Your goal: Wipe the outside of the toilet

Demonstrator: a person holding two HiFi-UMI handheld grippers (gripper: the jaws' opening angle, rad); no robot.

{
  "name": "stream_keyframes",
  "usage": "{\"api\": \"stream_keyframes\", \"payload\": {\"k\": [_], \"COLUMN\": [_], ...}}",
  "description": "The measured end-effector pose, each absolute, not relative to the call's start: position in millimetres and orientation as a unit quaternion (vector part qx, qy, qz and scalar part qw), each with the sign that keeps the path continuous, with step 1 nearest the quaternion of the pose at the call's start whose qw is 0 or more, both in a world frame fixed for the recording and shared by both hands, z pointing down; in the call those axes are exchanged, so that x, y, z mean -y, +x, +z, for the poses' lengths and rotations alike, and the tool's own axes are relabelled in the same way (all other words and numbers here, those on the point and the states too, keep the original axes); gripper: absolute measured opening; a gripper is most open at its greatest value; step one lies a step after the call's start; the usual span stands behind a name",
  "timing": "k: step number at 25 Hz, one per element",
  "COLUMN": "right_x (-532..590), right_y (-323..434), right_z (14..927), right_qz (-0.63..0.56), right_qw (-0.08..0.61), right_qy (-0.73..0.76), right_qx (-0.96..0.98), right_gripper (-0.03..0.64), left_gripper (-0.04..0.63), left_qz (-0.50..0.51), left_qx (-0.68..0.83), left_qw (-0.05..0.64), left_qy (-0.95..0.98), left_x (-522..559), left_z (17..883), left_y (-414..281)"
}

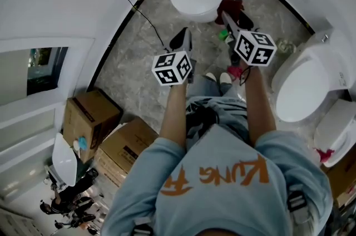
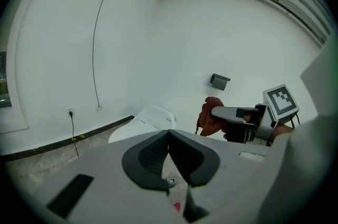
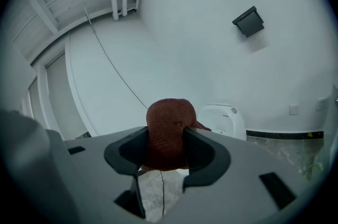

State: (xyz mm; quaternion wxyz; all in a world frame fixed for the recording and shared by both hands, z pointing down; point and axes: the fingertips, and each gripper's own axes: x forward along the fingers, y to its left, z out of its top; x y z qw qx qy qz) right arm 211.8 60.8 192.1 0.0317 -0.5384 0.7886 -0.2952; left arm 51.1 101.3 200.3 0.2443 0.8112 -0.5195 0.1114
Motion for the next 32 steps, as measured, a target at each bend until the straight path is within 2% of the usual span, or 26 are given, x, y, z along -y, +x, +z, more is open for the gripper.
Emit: {"api": "stream_keyframes", "payload": {"k": [5, 13, 17, 22, 32], "right_x": [-40.5, -42.5, -47.1, -45.5, -10.7], "right_y": [202.9, 141.4, 114.5, 111.6, 157.2], "right_z": [206.4, 297.8, 350.8, 410.7, 504.2], "right_qz": [-0.308, -0.364, -0.397, -0.435, -0.446], "right_qw": [0.014, -0.092, -0.124, -0.135, -0.109], "right_qy": [-0.540, -0.499, -0.488, -0.505, -0.592], "right_qx": [-0.783, -0.781, -0.767, -0.733, -0.663], "right_gripper": [0.192, 0.193, 0.193, 0.193, 0.193], "left_gripper": [0.002, 0.002, 0.002, 0.002, 0.002], "left_qz": [0.109, 0.116, 0.126, 0.155, 0.212], "left_qx": [0.521, 0.540, 0.532, 0.500, 0.426], "left_qw": [0.265, 0.357, 0.394, 0.430, 0.426], "left_qy": [0.804, 0.753, 0.739, 0.735, 0.769], "left_x": [-86.3, -76.4, -66.5, -57.0, -13.0], "left_z": [213.4, 300.5, 347.8, 407.4, 497.9], "left_y": [37.7, -6.6, -17.2, -11.8, 14.5]}}
